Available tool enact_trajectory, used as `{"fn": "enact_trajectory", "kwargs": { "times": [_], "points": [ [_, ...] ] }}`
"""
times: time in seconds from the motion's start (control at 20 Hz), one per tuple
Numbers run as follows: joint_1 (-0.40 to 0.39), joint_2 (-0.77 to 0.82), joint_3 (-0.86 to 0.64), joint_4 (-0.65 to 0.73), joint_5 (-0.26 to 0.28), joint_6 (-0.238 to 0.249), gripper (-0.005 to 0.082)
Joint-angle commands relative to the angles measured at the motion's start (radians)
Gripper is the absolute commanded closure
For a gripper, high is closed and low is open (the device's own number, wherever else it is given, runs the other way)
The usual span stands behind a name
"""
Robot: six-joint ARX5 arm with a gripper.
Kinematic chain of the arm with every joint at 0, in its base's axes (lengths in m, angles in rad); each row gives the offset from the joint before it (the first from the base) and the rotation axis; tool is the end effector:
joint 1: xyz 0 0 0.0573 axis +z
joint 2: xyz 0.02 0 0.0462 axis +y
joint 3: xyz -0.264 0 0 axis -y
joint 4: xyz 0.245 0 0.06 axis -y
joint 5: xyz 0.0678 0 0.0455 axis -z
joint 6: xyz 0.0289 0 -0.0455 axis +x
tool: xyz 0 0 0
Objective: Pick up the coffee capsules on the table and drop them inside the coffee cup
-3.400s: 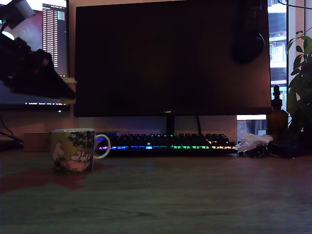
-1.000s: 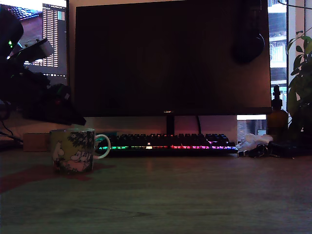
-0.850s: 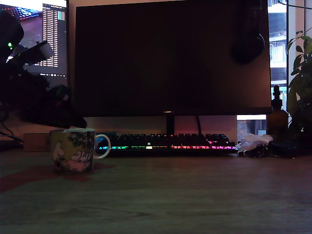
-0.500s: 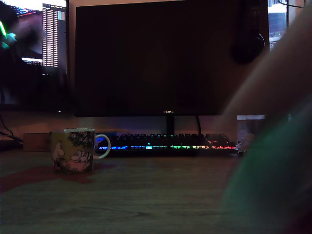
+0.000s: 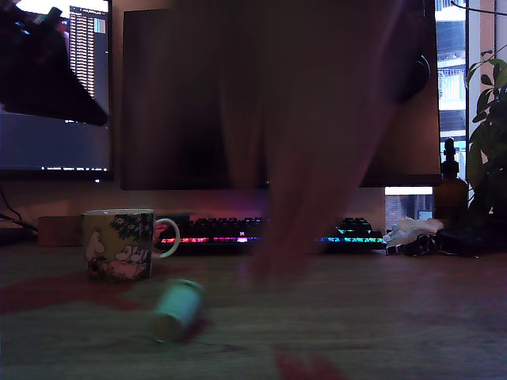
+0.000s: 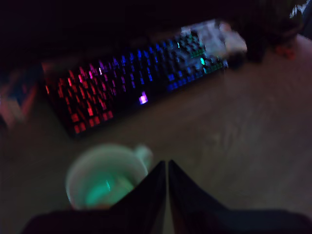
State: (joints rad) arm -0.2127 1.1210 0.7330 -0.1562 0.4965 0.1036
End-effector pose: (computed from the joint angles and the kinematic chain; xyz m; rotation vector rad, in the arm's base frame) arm 0.2263 -0.0629 0.2558 0.0182 0.5133 -0.7187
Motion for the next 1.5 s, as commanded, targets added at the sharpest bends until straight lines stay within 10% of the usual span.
{"fn": "enact_trajectory", "kwargs": {
  "times": [0.0, 0.5, 0.95, 1.45],
  "points": [
    [-0.004, -0.023, -0.005, -0.045, 0.002, -0.010, 0.0786],
    [-0.099, -0.290, -0.060, -0.240, -0.034, -0.002, 0.0789],
    [-0.105, -0.587, -0.217, -0.234, -0.034, -0.114, 0.0789],
    [-0.144, -0.624, -0.238, -0.264, -0.035, -0.130, 0.0789]
  ]
}}
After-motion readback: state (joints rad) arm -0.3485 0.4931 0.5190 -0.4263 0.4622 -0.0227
